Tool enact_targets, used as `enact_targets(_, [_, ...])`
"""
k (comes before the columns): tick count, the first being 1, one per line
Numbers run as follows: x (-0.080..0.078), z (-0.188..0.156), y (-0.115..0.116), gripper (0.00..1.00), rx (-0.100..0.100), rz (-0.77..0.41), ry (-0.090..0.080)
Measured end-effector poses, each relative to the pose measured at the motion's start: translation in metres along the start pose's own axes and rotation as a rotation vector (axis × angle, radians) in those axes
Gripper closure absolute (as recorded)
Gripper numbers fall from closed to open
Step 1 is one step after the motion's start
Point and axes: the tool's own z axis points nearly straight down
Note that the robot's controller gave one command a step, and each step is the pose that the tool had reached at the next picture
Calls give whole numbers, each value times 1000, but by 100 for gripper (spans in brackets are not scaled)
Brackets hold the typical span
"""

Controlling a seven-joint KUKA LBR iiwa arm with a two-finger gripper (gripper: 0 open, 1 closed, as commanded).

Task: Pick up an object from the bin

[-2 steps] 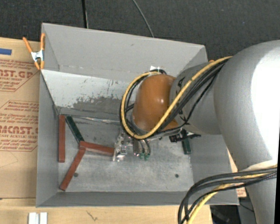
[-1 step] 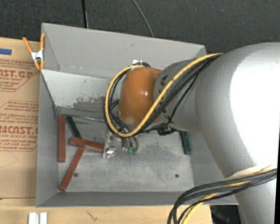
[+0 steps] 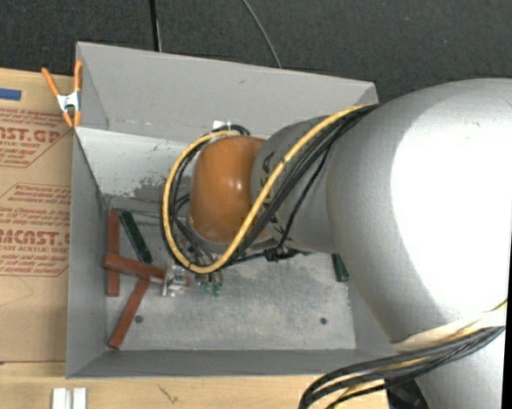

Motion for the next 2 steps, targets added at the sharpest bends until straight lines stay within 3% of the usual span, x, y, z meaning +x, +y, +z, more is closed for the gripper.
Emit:
enact_targets(1, [13,1,13,100,4,-52,18])
enact_targets(2, [2,-196,-1,100,-1,-340,26])
